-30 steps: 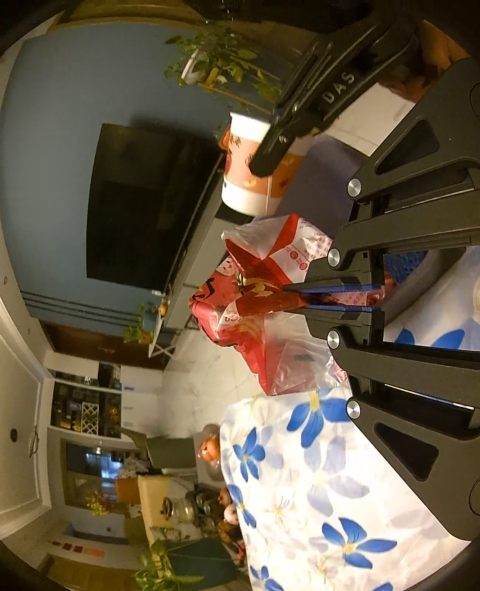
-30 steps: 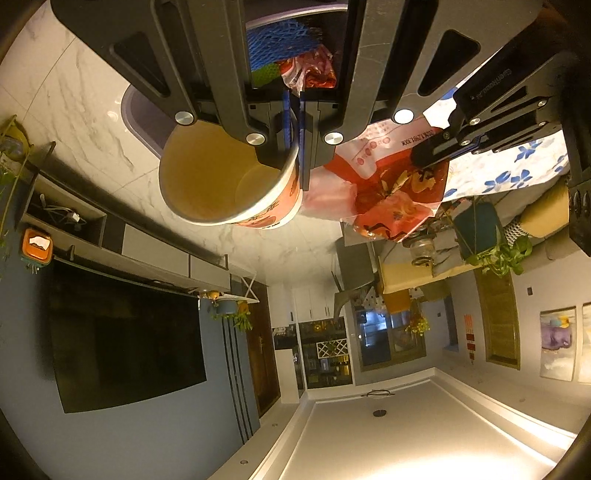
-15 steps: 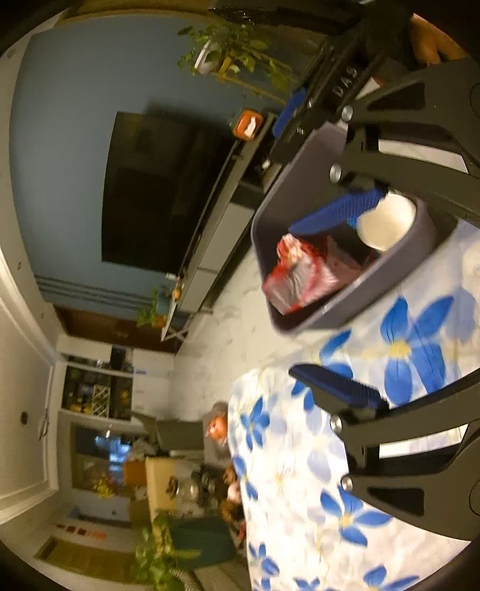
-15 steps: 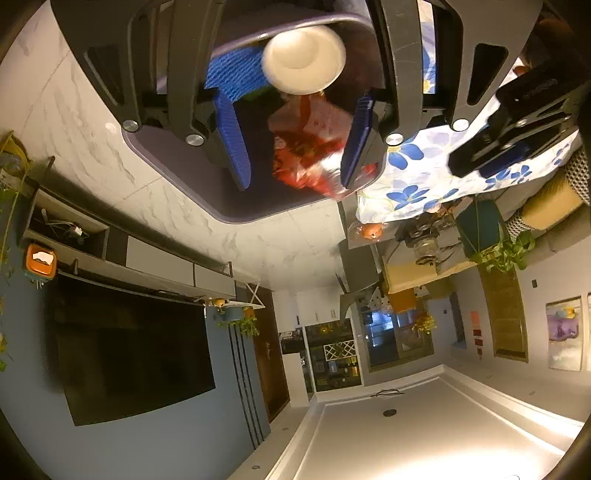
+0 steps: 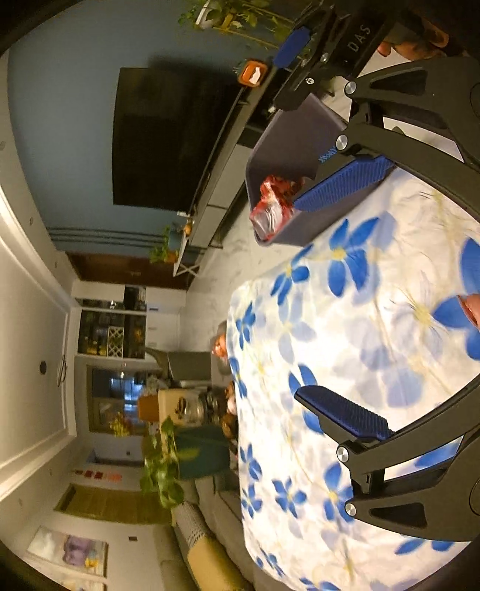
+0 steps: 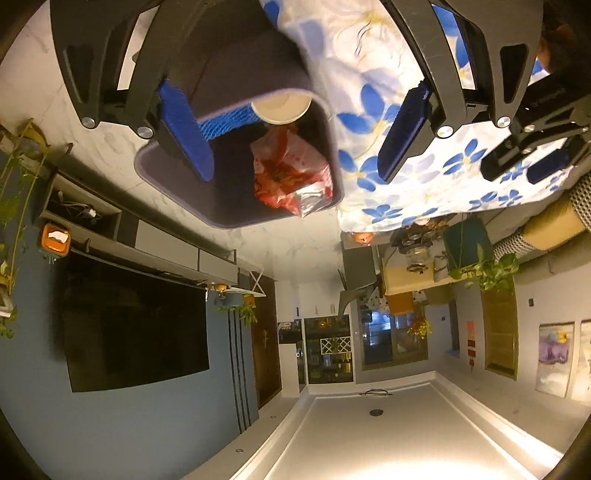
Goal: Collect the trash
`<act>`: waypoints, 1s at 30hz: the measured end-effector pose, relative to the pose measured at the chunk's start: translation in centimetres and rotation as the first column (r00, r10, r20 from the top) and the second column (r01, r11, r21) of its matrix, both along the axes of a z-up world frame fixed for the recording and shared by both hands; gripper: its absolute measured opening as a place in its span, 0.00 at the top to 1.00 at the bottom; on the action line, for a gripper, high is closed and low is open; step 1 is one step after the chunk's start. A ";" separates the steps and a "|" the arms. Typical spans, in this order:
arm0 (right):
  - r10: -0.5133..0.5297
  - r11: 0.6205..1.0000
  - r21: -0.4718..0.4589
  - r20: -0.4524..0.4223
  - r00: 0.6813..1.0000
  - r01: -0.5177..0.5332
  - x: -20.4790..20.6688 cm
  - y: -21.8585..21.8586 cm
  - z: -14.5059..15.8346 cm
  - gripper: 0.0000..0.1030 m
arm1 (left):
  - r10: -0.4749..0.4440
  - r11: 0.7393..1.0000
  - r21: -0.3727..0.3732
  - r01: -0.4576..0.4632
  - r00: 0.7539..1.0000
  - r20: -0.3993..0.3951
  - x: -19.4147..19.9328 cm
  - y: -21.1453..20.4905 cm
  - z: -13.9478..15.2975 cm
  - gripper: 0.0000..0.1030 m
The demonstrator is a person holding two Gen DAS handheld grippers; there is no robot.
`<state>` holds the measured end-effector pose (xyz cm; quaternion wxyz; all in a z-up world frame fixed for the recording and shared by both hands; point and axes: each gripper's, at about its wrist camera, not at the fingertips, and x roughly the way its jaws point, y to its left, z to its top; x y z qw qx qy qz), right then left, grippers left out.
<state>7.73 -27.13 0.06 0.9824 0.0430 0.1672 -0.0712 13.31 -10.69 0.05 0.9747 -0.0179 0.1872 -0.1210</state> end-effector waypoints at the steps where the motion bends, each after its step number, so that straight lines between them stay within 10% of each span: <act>1: -0.003 1.000 -0.007 -0.005 1.000 0.003 -0.5 0.5 0.0 0.15 | 0.011 1.000 0.001 -0.011 1.000 0.005 -0.7 0.5 0.1 0.08; 30: 0.064 0.996 -0.066 0.030 0.997 -0.062 -13.6 9.3 1.0 0.13 | 0.126 0.992 0.012 -0.126 0.992 0.032 -16.2 9.2 0.2 0.07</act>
